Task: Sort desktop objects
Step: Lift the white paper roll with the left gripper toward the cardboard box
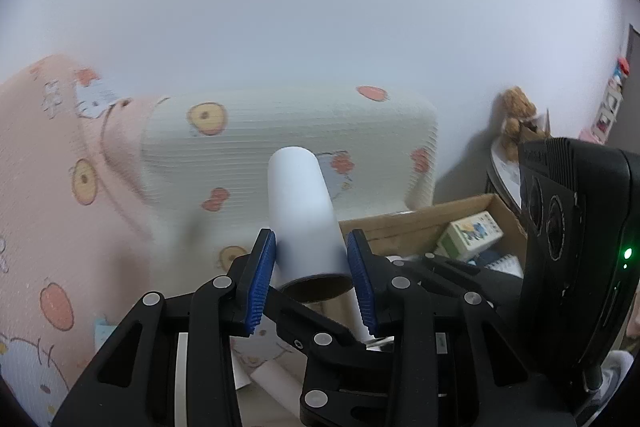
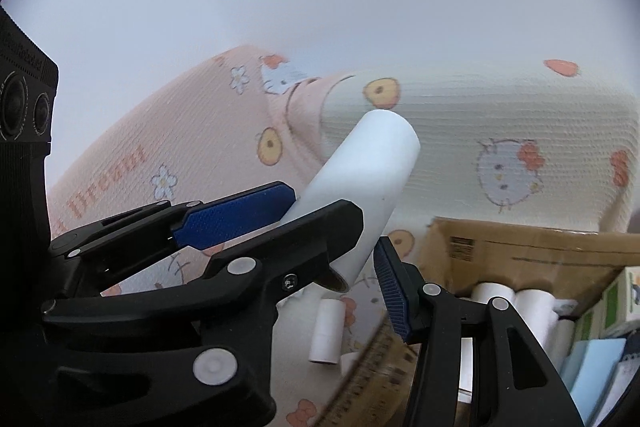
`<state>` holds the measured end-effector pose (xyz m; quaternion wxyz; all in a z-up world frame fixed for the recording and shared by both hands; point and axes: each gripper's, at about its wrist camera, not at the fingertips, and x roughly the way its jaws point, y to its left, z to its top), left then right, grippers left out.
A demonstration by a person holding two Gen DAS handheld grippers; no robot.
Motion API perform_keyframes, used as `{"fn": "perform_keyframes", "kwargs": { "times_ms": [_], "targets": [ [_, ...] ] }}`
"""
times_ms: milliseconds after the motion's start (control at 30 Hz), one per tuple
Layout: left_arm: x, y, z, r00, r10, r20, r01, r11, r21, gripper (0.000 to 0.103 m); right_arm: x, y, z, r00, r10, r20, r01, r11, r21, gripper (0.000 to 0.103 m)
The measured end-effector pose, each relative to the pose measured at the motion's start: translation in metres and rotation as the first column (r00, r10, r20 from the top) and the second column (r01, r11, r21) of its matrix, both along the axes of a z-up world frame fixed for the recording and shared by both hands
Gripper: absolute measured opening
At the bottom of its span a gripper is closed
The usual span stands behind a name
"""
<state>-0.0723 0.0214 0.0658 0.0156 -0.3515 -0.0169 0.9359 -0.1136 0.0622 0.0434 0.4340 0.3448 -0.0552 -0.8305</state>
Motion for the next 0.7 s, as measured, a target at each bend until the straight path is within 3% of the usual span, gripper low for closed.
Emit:
{"fn": "perform_keyframes", "kwargs": {
  "times_ms": [367, 700],
  "targets": [
    [-0.024, 0.058, -0.009, 0.987, -0.14, 0.077, 0.138, 0.99, 0.021, 0.041, -0.01, 0.061, 0.005, 0.996, -0.082, -0.023, 0.084, 0.992, 0.098, 0.05],
    [-0.037, 0.081, -0.032, 0.965, -0.191, 0.181, 0.179, 0.98, 0.082, 0.041, -0.019, 0.087, -0.017, 0.995, -0.09, 0.046, 0.079, 0.976, 0.203, 0.05]
  ]
}}
